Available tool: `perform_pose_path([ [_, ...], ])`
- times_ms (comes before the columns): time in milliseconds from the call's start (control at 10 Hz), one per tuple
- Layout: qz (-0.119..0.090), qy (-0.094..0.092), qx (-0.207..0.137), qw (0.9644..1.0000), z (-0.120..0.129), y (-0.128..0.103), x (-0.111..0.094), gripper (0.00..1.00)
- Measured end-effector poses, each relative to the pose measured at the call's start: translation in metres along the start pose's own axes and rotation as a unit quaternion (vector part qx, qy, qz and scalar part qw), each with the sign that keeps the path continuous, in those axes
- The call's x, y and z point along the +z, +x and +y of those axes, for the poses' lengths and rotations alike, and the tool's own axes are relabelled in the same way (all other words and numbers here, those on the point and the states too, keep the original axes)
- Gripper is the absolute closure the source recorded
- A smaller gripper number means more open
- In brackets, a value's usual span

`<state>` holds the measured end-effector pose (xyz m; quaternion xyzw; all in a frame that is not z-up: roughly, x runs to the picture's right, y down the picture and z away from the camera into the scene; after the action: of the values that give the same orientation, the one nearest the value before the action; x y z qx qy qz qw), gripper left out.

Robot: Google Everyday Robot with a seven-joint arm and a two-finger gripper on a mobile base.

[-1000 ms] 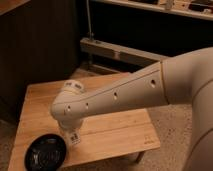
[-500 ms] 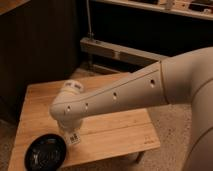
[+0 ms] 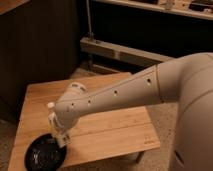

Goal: Place the bottle in the ceramic bowl

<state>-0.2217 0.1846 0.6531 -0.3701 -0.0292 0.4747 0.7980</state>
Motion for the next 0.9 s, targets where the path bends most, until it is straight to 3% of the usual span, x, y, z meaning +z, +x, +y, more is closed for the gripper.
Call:
perform_pose_path([
  [200, 0.013, -0.027, -0.044, 0.9986, 0.045, -0.005, 0.023, 1.0],
  [400, 0.022, -0.036, -0.081, 0.9958, 0.082, -0.003, 0.037, 0.98],
  [600, 0.031, -0.046, -0.129, 0.9901, 0.117, 0.015, 0.056, 0.81],
  [900, 0.026, -0.057, -0.161, 0.985, 0.131, 0.039, 0.08, 0.5],
])
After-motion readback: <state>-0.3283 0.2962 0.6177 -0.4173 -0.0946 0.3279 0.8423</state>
